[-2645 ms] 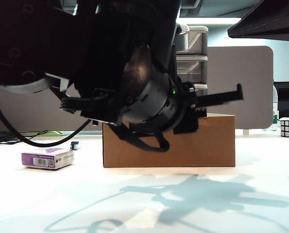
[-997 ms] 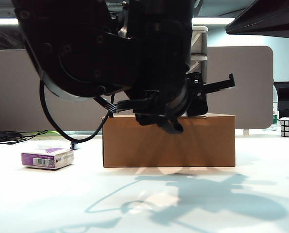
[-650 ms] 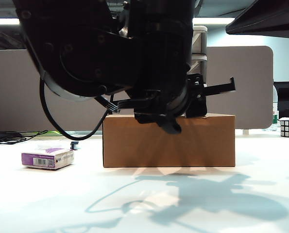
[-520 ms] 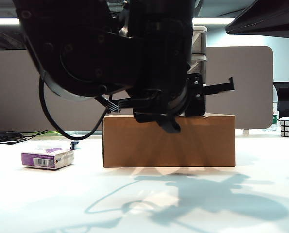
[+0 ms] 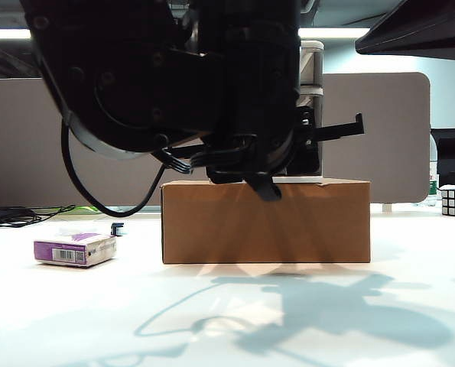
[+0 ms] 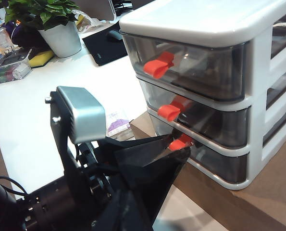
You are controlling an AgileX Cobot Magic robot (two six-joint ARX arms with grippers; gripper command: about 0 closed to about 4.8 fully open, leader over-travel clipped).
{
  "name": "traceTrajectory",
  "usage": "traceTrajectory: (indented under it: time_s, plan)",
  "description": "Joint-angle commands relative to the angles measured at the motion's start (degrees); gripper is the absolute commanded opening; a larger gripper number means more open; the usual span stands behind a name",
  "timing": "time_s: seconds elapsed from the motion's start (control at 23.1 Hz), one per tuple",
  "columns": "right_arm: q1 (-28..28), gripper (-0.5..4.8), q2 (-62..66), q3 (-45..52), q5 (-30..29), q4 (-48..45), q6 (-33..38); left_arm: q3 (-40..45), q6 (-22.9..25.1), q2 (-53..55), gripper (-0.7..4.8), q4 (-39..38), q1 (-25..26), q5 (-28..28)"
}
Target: Open the third layer of the drawer on the table, pick up a pack of napkins on the table and put it in, and finally close the drawer.
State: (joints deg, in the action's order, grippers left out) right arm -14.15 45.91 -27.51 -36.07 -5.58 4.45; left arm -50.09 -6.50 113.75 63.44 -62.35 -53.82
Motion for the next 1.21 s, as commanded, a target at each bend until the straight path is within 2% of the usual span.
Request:
traceTrajectory:
  time_s: [0.04, 0.35, 0.52, 0.69, 0.82, 1.04, 1.21]
  plan:
    - [-0.1, -0.05, 0.0, -0.3, -0.1, -0.7, 0.0, -0.5, 0.5, -0.1, 1.51, 0.8, 0.0, -0.4]
    - [-0.1, -0.05, 0.0, -0.3, 0.0, -0.7, 0.0, -0.5, 0.5, -0.1, 1.36, 0.4, 0.3, -0.2]
    - [-0.1, -0.05, 0.0, -0.3, 0.0, -0.7, 0.0, -0.5, 0.5, -0.1, 0.64, 0.4, 0.4, -0.1]
    - [-0.1, -0.05, 0.0, -0.3, 0.0, -0.7, 0.0, -0.5, 0.5, -0.1, 0.49, 0.3, 0.4, 0.0]
    - [-0.1, -0.05, 0.0, -0.3, 0.1, -0.8, 0.0, -0.5, 0.5, -0.1, -0.06, 0.0, 0.4, 0.0]
    - [-0.7, -0.05, 2.7, -0.4, 0.2, -6.6, 1.7, -0.5, 0.5, -0.1, -0.06, 0.0, 0.3, 0.0]
    - [-1.3, -0.05, 9.7, -2.8, 0.1, -10.6, 3.7, -0.5, 0.5, -0.1, -0.06, -0.1, 0.3, -0.2]
